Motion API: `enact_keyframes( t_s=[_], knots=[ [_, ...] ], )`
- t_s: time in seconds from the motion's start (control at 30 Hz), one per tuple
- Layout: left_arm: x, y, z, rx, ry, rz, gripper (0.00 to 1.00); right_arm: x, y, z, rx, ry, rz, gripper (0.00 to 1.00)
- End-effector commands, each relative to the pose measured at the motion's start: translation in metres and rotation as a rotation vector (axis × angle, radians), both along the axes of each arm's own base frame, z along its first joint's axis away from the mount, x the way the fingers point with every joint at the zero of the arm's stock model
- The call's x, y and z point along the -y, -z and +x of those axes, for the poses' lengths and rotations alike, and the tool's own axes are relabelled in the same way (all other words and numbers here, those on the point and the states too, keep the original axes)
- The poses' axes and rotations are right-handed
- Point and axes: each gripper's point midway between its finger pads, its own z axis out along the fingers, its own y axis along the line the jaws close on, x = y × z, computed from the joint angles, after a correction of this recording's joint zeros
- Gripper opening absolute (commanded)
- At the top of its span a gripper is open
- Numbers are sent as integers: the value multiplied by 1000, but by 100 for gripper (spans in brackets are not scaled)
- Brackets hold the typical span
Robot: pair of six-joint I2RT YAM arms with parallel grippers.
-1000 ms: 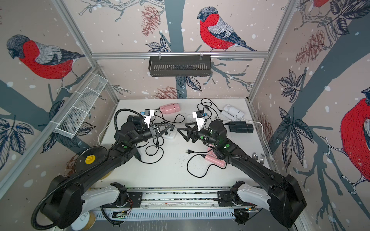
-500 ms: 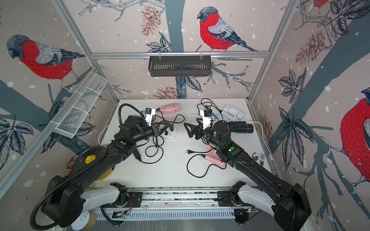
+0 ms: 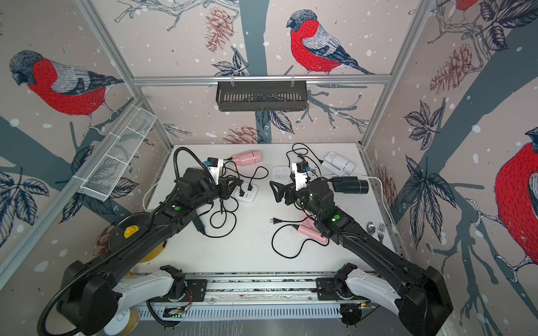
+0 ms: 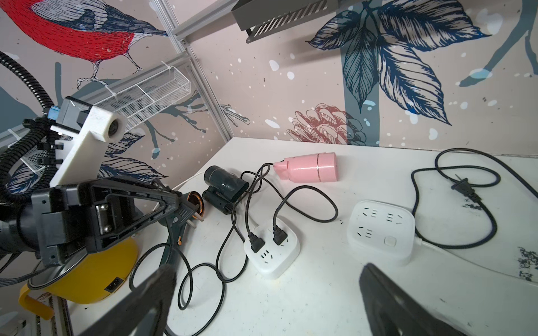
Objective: Charge the blow dryers
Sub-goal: Insert the plug into the socket.
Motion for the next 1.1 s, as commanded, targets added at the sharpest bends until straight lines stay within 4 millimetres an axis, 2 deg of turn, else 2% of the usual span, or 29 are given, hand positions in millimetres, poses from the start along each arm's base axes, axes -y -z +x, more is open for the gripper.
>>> enact_keyframes(
  t_s=[0.0, 0.17, 0.57, 0.7, 0.87, 1.07],
  knots=[
    [-2, 10, 7, 38, -23, 61, 9, -1, -2, 2, 20, 4, -2, 100],
    [8, 22, 14, 38, -13, 94, 10, -6, 6, 5, 3, -11, -13, 100],
    [20, 58, 35, 47, -27, 217, 10, -7, 25, 9, -41, 8, -32, 100],
    [26, 77, 39, 53, -34, 282, 10, -7, 27, 7, -47, 5, -18, 99],
    [28, 104, 41, 13, -37, 333, 9, -7, 32, 5, -56, 1, -23, 99],
    [20, 120, 46, -10, -86, 364, 9, -7, 36, 5, -60, -1, -32, 99]
  ],
)
